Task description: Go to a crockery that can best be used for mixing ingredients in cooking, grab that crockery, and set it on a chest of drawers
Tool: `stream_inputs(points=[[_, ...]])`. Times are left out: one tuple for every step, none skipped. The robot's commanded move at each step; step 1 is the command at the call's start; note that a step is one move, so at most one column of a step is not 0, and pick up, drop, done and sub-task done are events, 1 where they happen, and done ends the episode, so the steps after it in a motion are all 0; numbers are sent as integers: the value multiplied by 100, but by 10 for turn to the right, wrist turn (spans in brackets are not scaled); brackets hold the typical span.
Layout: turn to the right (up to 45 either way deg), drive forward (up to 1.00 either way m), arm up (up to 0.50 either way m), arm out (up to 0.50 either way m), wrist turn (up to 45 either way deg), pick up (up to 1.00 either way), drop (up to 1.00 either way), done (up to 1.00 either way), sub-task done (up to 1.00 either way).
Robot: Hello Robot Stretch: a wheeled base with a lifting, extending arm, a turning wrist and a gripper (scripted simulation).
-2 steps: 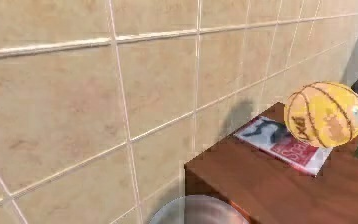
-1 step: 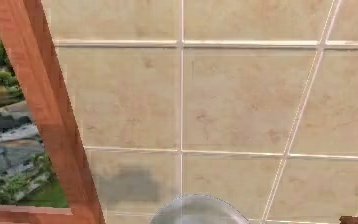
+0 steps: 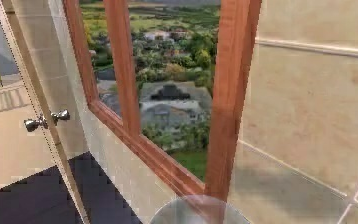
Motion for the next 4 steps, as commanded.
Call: stream_inputs(points=[[-450,0,0,0,0,0,0,0,0],[-360,0,0,0,0,0,0,0,0],[-450,0,0,0,0,0,0,0,0],[-270,0,0,0,0,0,0,0,0]])
